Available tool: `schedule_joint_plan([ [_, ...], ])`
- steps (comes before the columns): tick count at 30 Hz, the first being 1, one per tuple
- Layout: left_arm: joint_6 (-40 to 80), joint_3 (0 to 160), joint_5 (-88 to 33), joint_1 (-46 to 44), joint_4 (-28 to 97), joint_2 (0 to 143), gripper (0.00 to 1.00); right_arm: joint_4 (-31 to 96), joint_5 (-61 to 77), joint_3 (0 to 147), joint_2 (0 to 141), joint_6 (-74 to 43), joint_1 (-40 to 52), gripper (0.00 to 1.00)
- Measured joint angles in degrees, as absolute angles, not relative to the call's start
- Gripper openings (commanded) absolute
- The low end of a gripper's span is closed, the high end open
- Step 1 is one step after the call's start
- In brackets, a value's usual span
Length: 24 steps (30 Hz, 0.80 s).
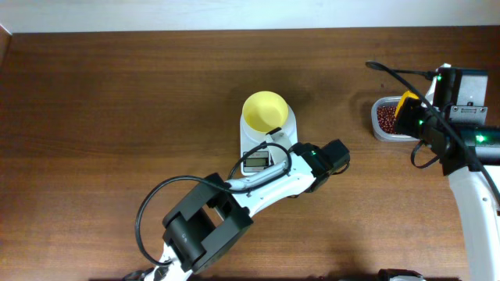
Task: Scoop item into bowl and weigh 50g on scale
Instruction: 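Move the left gripper down to the scale's button panel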
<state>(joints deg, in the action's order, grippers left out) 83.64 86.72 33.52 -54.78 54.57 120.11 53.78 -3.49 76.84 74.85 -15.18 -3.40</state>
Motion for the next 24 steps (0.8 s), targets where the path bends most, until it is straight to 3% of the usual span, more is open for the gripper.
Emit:
schedule_joint_plan([
  [24,85.14,86.46,37.56,-54.78,51.13,121.51,0.0,53.78,-3.51,76.84,74.85,-15.2,-3.4,0.04],
])
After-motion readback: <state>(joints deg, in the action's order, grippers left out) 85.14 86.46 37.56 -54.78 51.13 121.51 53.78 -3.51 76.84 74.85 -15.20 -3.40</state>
